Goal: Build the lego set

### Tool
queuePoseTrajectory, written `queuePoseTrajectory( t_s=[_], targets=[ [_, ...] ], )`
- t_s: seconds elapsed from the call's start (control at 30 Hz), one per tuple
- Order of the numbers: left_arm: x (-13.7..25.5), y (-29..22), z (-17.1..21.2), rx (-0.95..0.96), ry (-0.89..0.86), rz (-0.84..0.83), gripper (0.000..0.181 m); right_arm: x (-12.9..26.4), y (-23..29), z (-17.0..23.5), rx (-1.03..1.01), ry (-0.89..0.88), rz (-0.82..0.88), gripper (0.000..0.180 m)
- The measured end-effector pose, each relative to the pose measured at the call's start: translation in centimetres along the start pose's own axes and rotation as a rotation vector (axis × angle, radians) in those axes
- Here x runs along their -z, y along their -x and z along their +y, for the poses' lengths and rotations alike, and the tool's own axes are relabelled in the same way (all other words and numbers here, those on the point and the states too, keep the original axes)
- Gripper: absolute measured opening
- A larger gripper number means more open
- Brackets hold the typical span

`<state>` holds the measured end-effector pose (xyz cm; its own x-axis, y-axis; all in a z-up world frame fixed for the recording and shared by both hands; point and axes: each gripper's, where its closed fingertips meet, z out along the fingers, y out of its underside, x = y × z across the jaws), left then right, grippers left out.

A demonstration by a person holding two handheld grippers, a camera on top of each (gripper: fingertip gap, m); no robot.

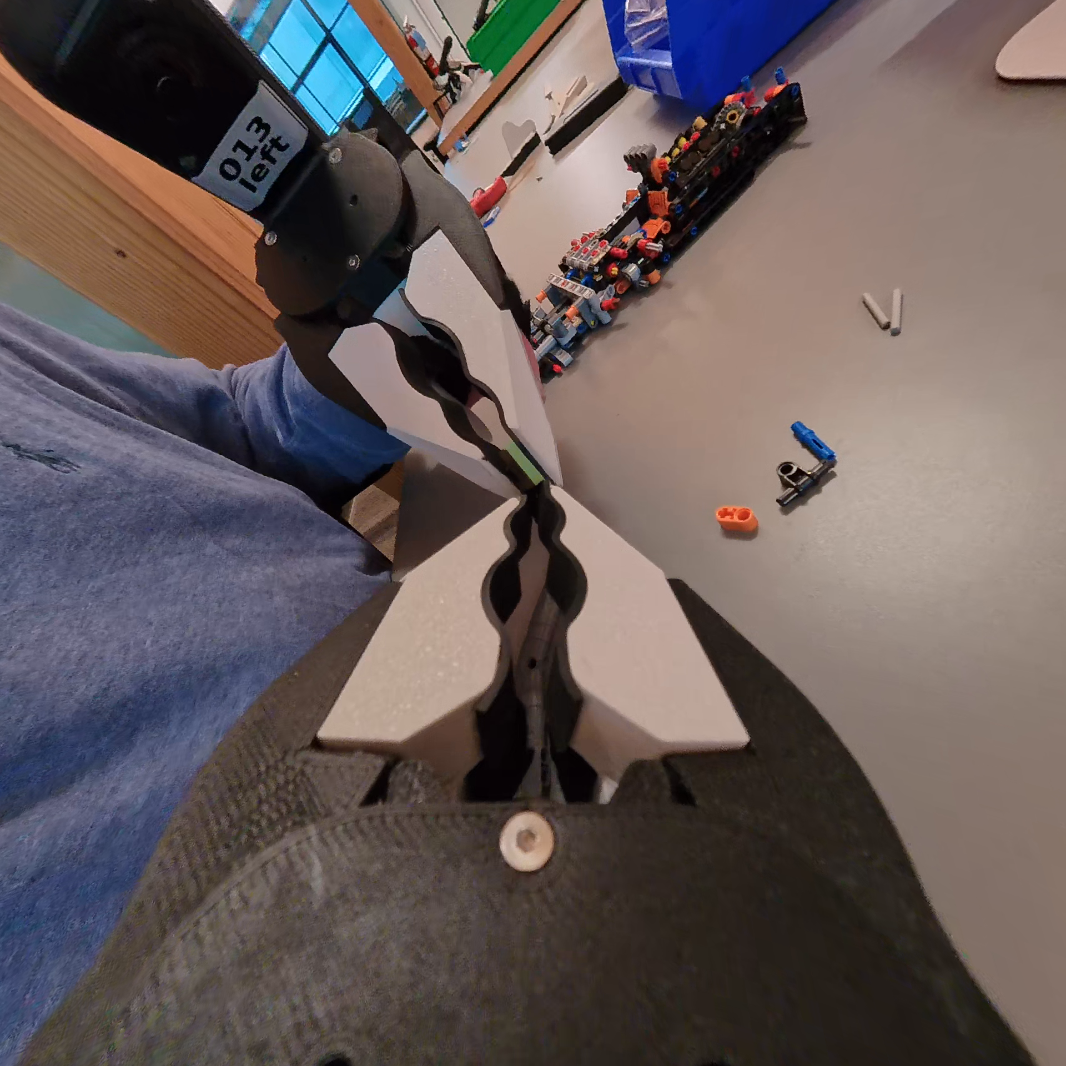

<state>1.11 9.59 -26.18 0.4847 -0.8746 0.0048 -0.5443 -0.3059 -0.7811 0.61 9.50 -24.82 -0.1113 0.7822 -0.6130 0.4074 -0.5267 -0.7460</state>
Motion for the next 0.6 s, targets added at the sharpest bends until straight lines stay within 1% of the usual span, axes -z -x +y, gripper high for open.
queuePoseTrajectory(
  t_s=[0.17,0.3,0.43,0.5,0.6],
  targets=[
    [-0.3,0.3,0.7,0.024,0.015,-0.009,0.005,-0.4,-0.7,0.4,-0.031,0.001,-0.004,0.0],
    [-0.7,0.7,1.0,0.098,-0.007,-0.001,0.005,-0.6,-1.4,0.6,-0.035,0.01,0.02,0.0],
    [-0.1,0.9,-0.3,0.249,-0.15,0.063,0.005,0.0,-0.9,-0.6,-0.01,-0.045,0.005,0.0],
    [0.0,0.8,-0.6,0.295,-0.191,0.095,0.005,0.2,-0.7,-0.9,0.027,-0.051,0.017,0.0],
    [0.2,0.6,-1.0,0.356,-0.242,0.15,0.005,0.4,-0.4,-1.1,0.025,-0.068,0.004,0.002]
  ],
)
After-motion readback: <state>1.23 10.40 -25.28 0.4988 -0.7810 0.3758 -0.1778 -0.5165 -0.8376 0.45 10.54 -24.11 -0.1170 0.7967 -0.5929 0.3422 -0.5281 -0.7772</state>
